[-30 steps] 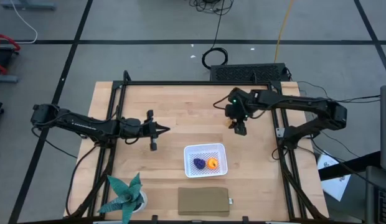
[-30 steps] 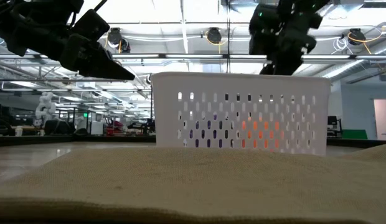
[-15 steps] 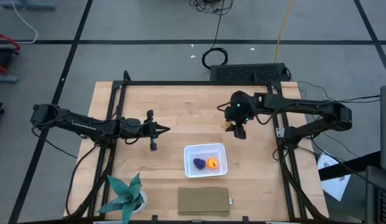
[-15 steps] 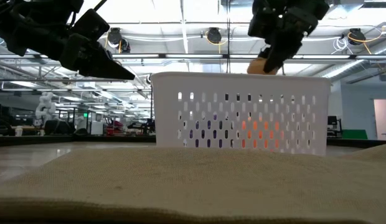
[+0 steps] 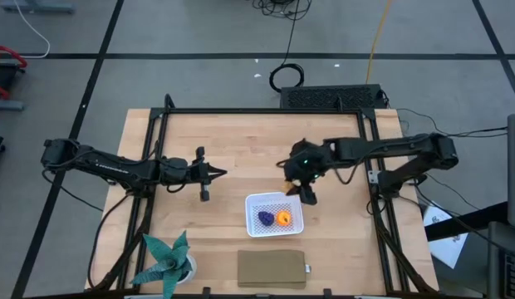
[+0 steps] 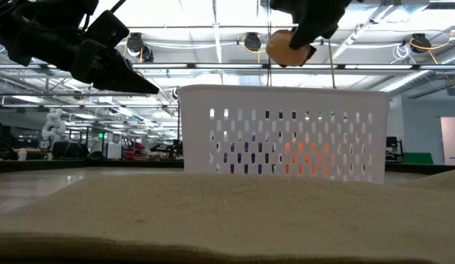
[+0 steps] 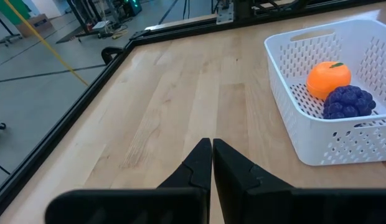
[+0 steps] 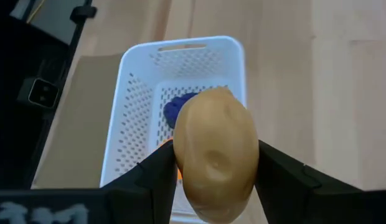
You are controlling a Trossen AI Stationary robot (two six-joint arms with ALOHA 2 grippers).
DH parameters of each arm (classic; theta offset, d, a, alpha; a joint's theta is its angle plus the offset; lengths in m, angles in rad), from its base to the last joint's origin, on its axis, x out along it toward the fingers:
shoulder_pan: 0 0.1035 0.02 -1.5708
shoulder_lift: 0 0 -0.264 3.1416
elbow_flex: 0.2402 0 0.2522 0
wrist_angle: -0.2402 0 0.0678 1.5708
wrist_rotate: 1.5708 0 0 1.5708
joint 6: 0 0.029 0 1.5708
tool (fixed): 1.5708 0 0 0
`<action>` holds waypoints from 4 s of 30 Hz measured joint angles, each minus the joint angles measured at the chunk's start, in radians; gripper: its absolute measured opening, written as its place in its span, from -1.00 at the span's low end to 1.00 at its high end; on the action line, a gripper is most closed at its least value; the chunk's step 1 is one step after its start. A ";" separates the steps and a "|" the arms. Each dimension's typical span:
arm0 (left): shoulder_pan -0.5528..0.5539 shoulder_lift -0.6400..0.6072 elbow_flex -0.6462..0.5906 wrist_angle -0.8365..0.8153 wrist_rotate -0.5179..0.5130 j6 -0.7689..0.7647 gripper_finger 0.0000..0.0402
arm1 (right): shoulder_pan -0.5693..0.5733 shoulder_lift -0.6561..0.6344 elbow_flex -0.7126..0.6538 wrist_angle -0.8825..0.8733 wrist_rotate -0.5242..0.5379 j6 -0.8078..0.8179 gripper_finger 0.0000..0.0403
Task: Pick and placing Produce into tupperware
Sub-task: Put the potato into the white basket, then adjust the white basket
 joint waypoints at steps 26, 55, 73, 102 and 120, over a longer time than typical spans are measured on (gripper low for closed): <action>0.000 0.000 0.000 -0.003 0.000 -0.004 -0.90 | 0.140 0.315 0.031 0.125 0.004 -0.086 -0.13; 0.000 0.000 0.000 -0.007 0.000 -0.004 -0.90 | 0.178 0.412 0.030 0.205 0.171 -0.154 -0.15; 0.000 0.000 0.000 -0.010 0.000 -0.004 -0.90 | 0.193 0.423 0.030 0.211 0.167 -0.189 -0.03; 0.000 0.000 0.000 -0.017 0.000 -0.027 -0.90 | 0.180 0.422 0.030 0.205 0.129 -0.165 0.09; 0.000 0.000 0.000 -0.027 0.000 -0.031 -0.90 | 0.172 0.238 0.030 0.180 0.300 -0.218 -0.26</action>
